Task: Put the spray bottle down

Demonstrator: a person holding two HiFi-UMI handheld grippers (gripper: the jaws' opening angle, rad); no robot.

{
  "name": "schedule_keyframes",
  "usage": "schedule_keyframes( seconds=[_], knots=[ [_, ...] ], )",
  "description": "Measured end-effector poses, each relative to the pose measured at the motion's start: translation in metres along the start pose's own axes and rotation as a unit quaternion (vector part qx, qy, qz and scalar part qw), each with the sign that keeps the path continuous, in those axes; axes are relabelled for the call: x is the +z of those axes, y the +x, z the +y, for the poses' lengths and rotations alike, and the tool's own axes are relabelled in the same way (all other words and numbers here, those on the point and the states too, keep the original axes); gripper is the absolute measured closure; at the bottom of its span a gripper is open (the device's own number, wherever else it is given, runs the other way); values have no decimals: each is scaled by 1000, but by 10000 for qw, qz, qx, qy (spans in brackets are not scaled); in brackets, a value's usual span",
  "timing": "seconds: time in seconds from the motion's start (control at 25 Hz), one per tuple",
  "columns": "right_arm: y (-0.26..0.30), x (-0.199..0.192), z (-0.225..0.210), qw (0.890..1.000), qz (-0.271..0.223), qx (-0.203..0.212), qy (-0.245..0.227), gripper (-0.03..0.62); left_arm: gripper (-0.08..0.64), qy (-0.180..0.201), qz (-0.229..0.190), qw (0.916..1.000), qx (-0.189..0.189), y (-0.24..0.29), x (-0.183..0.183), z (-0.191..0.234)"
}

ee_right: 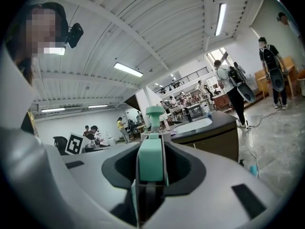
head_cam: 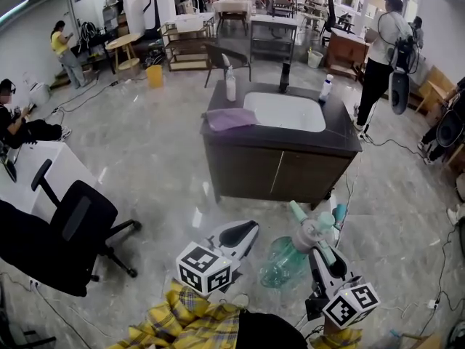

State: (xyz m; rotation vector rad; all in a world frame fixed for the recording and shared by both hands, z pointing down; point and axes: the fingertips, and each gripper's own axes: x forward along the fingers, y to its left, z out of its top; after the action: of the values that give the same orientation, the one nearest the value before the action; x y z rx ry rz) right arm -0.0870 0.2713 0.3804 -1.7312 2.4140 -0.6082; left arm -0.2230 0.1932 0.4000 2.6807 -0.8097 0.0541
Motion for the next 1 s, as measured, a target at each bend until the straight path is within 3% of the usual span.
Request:
schedule_keyframes(
  seconds=[0.48,1.0],
  knots=[
    [33,7,1,9997,-36,-221,-133,479,531,-96,6,9994,-328,23,5,27],
    [66,19,-39,9998,-28,-196,-49,479,531,-55,-2,9995,-313,72,11,44]
  ],
)
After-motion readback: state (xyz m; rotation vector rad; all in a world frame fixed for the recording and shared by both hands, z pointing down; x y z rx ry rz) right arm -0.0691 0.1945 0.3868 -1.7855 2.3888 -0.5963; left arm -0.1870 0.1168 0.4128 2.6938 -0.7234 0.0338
